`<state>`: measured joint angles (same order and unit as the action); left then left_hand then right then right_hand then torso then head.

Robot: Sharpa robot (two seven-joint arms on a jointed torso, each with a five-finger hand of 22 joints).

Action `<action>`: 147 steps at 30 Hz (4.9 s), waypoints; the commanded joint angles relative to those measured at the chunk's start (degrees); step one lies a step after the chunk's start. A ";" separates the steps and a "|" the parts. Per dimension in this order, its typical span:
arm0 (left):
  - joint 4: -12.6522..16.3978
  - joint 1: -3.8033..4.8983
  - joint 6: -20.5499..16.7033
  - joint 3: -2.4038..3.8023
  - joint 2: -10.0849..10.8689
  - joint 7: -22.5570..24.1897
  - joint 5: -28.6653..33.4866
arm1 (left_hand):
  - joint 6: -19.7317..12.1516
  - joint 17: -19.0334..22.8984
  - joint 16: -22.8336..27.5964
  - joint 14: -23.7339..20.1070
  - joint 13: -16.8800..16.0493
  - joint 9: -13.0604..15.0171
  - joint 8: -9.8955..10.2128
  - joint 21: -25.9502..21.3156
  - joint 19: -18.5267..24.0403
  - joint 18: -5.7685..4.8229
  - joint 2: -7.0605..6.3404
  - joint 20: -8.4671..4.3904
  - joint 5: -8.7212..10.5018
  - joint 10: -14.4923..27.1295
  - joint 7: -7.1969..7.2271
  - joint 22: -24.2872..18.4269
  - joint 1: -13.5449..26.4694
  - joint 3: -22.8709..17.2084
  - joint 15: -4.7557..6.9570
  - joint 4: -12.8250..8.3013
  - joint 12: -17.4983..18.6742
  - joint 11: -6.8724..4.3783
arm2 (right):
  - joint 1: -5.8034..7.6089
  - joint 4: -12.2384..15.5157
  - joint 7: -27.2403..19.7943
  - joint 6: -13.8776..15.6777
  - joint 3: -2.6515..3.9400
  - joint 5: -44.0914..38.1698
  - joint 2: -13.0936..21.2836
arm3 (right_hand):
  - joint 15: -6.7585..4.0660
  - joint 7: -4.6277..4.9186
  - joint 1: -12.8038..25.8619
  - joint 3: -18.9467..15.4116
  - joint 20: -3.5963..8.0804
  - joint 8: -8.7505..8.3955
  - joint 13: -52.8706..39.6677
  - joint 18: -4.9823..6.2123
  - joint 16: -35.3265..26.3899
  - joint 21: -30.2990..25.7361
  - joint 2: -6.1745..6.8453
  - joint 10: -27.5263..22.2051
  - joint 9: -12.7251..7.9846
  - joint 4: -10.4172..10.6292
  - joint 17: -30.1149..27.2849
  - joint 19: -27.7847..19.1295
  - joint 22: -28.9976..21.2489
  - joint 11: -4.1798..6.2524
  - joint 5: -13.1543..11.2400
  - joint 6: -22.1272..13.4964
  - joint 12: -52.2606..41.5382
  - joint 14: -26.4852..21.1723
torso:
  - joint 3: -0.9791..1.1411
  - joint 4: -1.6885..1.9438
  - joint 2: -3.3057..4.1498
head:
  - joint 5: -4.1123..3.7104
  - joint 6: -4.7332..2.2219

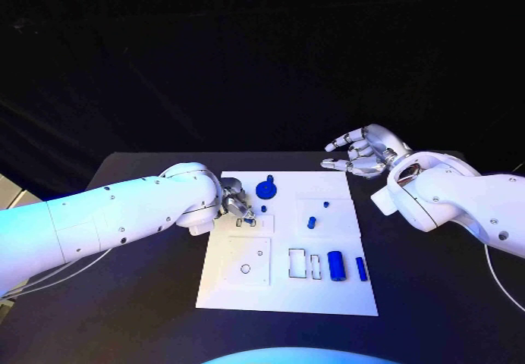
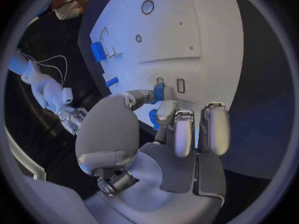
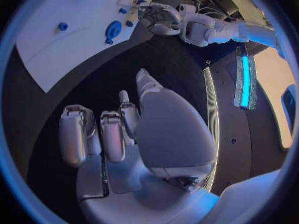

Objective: Assemble the parts on the task board

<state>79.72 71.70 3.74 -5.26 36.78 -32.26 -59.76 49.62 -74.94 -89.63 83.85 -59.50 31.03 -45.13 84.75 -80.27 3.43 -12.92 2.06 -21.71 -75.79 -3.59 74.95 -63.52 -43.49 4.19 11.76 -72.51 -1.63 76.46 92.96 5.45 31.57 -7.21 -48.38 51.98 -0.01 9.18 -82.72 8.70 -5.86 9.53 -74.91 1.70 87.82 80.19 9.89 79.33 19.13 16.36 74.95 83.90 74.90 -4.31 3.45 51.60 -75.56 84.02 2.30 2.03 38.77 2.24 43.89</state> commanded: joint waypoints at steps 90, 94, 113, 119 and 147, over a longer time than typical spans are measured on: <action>-1.49 -0.39 4.80 -0.33 -2.03 -0.93 -2.05 | 3.09 -14.71 -0.22 6.05 -0.83 12.99 -0.42 0.34 -0.84 -0.54 1.01 -0.17 -0.12 -1.89 1.75 1.99 2.71 -9.93 0.73 -10.20 -0.57 -0.53 | -0.38 -0.18 -0.41 -1.12 -0.08 -0.97 -0.09 | 0.08 -0.06 0.00 -0.54 -0.22 0.42 -3.30 0.57 -0.39 -0.19 -0.38 -0.45 0.13 -0.06 10.17 1.43 9.86 0.02 -0.02 0.25 0.36 4.63 | 0.05 0.02 -0.03 | -0.14 1.44; -1.76 -0.39 5.10 -0.33 -2.24 -0.99 -1.92 | 3.13 -14.68 -0.20 6.04 -0.78 12.99 -0.38 0.31 -0.81 -0.53 1.28 -0.18 0.03 -1.91 1.79 1.95 2.83 -9.85 0.76 -10.10 -0.52 -0.56 | -0.39 -0.22 -0.40 -1.15 -0.08 -0.99 -0.11 | 0.08 -0.06 0.00 -0.54 -0.22 0.42 -3.30 0.57 -0.39 -0.19 -0.38 -0.45 0.13 -0.06 10.17 1.43 9.86 0.02 -0.02 0.25 0.36 4.63 | 0.05 0.04 -0.03 | -0.13 1.50; -2.80 -0.37 6.19 -0.33 -2.84 -1.75 -1.71 | 3.45 -14.62 -0.17 6.02 -0.66 13.05 -0.03 0.23 -0.87 -0.56 3.43 -0.26 0.83 -2.01 1.94 2.04 4.44 -7.84 0.85 -8.71 -0.35 -0.63 | -0.50 -0.21 -0.39 -1.31 -0.09 -1.01 -0.07 | 0.07 -0.07 0.05 -0.64 -0.21 0.47 -3.28 0.58 -0.42 -0.25 -0.40 -0.45 0.14 -0.05 10.13 1.43 9.84 0.02 -0.02 0.21 0.37 4.62 | 0.00 0.02 -0.04 | -0.31 1.58; -3.18 -0.37 6.87 -0.33 -2.93 -2.14 -1.64 | 3.54 -14.55 -0.14 6.00 -0.49 13.07 0.14 0.14 -0.83 -0.54 4.58 -0.28 1.24 -1.88 1.97 1.96 5.01 -6.97 0.86 -7.96 -0.21 -0.64 | -0.52 -0.11 -0.35 -1.37 -0.09 -1.11 -0.01 | 0.07 -0.07 0.05 -0.64 -0.21 0.47 -3.28 0.58 -0.42 -0.25 -0.40 -0.45 0.14 -0.05 10.13 1.43 9.84 0.02 -0.02 0.21 0.37 4.62 | 0.01 0.05 -0.06 | -0.31 1.64; -3.70 -0.36 7.41 -0.29 -2.68 -2.70 0.55 | 2.70 -13.97 0.15 5.83 0.61 13.70 0.91 -0.64 -0.06 -0.30 8.99 -0.04 9.92 -0.43 1.64 0.86 5.45 -5.45 0.57 -7.00 0.44 -0.30 | -0.65 -0.05 -0.16 -1.90 -0.11 -1.76 0.13 | 0.06 -0.08 0.07 -0.74 -0.19 0.53 -3.23 0.61 -0.46 -0.39 -0.41 -0.47 0.15 -0.07 10.07 1.39 9.77 0.03 -0.02 0.16 0.40 4.61 | 0.00 0.03 -0.05 | -0.32 1.71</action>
<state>76.59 71.67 10.80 -5.25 33.96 -33.00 -59.23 52.51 -74.95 -89.63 84.05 -58.97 44.66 -44.45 84.44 -80.68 3.46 -7.02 2.06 -11.96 -76.46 -1.83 74.90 -55.40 -42.48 4.81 10.74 -72.38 -1.95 75.87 92.85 5.52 30.59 -7.32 -49.38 52.11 -0.01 9.18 -82.73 8.36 -5.86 9.74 -74.93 1.70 87.59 80.20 9.89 79.33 19.18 16.34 74.91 83.90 74.92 -4.31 3.45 51.60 -75.36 84.02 2.31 2.07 38.73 1.92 45.59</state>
